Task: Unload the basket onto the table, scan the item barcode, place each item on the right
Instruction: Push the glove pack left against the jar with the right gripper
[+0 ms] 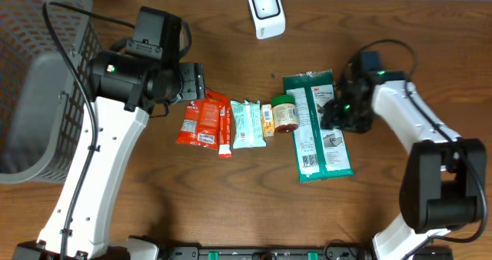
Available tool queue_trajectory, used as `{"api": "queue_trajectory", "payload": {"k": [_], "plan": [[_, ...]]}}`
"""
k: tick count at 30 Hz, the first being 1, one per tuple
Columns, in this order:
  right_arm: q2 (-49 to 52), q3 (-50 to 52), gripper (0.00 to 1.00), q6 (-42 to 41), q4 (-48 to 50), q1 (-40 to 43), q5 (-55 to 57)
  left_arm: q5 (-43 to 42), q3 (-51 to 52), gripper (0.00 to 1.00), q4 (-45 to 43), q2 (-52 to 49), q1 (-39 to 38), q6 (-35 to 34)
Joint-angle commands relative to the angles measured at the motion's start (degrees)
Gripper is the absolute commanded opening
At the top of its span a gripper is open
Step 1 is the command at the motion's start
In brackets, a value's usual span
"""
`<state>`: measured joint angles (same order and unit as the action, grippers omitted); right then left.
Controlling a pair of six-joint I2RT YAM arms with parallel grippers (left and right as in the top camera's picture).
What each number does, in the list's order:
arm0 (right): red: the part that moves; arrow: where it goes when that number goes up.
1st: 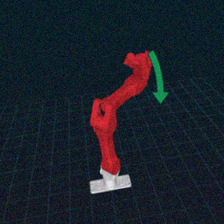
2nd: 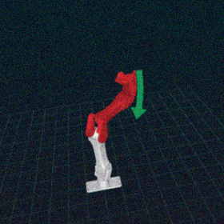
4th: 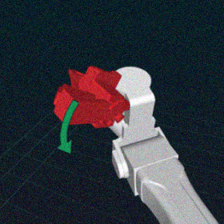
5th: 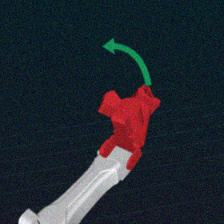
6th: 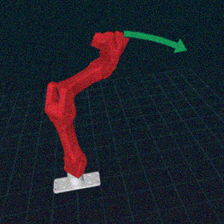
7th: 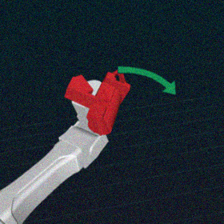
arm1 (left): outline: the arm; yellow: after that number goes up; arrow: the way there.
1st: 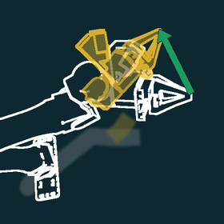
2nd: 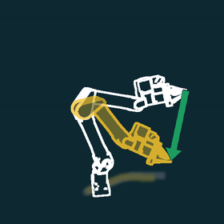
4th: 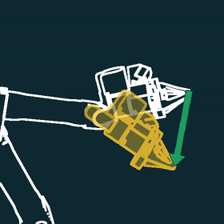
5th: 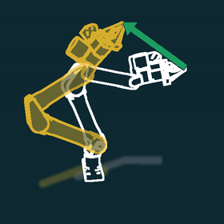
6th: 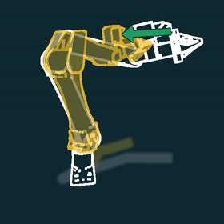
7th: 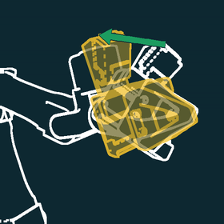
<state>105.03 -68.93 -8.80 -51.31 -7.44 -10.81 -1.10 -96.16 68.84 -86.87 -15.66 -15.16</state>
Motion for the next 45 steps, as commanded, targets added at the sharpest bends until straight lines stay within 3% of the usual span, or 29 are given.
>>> {"api": "queue_trajectory", "payload": {"k": [1, 6, 14, 16, 26, 29, 34, 38, 45], "plan": [[-0.2, 2.2, 0.59, -0.4, 1.8, -3.8, 5.6, 0.7, 0.8, 0.77, 0.2, 0.0, -0.1, 0.5], [-0.2, 5.1, 0.52, -3.1, 6.4, -7.0, 8.9, 0.7, 1.5, 0.78, 0.5, 0.0, -0.1, 0.5], [-0.2, 11.7, 0.28, -8.9, 16.4, -8.0, 14.5, 0.7, 1.9, 0.78, 0.5, 0.0, -0.1, 0.5], [-0.2, 11.7, 0.27, -10.6, 17.3, -7.8, 17.4, 0.7, 1.9, 0.77, 0.5, 0.0, -0.1, 0.5], [-0.2, 11.7, 0.29, -19.1, 22.3, -7.8, 21.3, 0.7, 1.9, 0.77, 0.5, 0.0, -0.1, 0.5], [-0.2, 11.7, 0.35, -18.9, 22.6, -7.8, 21.4, 0.7, 1.9, 0.77, 0.6, 0.0, -0.1, 0.5], [-2.9, 8.9, 0.43, -6.5, 20.6, -7.8, 16.2, 0.7, 1.9, 0.77, 0.5, 0.0, -0.1, 0.5], [-6.7, 7.2, 0.51, -1.3, 18.2, -7.8, 13.4, 0.7, 1.9, 0.78, 0.6, 0.0, -0.1, 0.5], [-6.4, 8.1, 0.5, 5.3, 17.9, -7.9, 13.4, 0.7, 1.9, 0.77, 0.6, 0.0, -0.1, 0.5]]}}
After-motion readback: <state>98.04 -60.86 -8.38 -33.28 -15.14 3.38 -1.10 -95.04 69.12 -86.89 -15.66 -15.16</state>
